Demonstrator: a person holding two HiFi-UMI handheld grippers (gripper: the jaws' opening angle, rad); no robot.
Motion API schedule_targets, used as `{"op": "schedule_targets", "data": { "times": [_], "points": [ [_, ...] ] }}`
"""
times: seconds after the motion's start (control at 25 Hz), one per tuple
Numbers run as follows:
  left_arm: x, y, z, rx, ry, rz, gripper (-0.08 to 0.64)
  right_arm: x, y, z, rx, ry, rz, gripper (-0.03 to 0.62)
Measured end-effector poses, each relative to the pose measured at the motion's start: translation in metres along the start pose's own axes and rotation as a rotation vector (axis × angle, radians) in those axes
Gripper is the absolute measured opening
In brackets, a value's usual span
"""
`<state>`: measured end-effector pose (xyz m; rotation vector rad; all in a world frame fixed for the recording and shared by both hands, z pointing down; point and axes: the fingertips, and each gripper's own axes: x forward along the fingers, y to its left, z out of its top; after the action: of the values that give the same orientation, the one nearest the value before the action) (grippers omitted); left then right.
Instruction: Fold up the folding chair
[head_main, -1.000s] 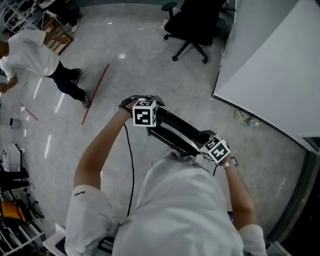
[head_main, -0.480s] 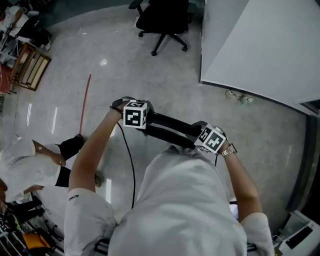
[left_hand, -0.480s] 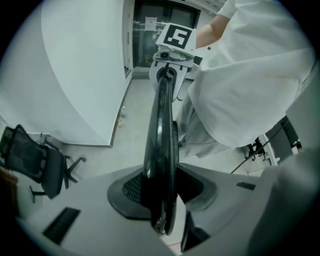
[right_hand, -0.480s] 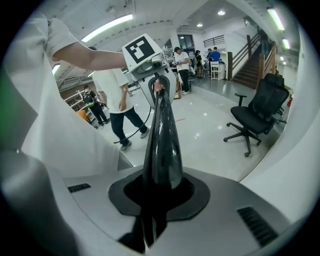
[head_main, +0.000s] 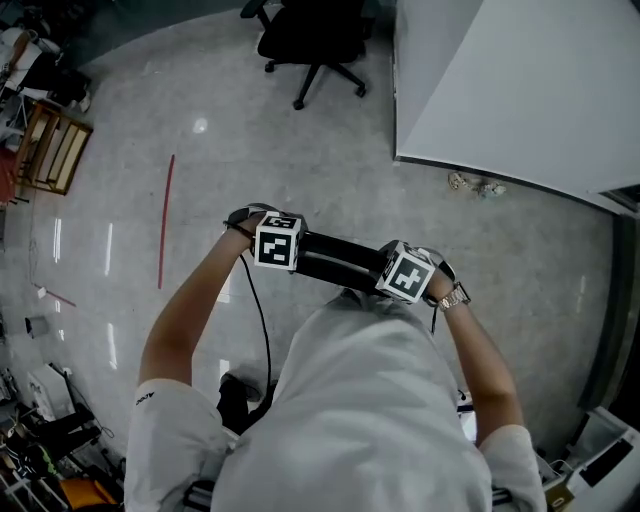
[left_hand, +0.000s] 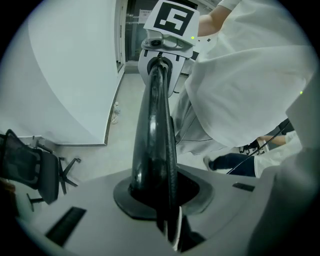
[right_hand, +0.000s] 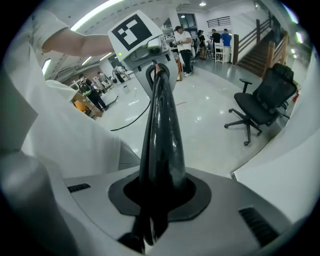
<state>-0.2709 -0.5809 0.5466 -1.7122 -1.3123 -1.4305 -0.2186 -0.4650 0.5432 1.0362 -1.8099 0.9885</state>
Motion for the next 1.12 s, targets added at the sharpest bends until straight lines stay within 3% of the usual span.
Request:
{"op": "schedule_targets", "data": {
  "times": [0.16, 0.64, 1.12],
  "points": [
    [-0.001, 0.004, 0.002, 0.002, 0.014, -0.01, 0.067, -0.002, -0.003, 0.001, -0.015, 0.062, -0.022, 0.066],
    [0.002, 0.021, 0.021, 0.084, 0.034, -0.031, 0.061, -0.011, -0.01, -0.018, 0.094, 0.052, 0.0, 0.057],
    [0.028, 0.026, 0.117, 0.245, 0.066, -0.069, 0.061, -0.048, 0.004, -0.108, 0.239, 0.027, -0.058, 0.057]
  ]
}}
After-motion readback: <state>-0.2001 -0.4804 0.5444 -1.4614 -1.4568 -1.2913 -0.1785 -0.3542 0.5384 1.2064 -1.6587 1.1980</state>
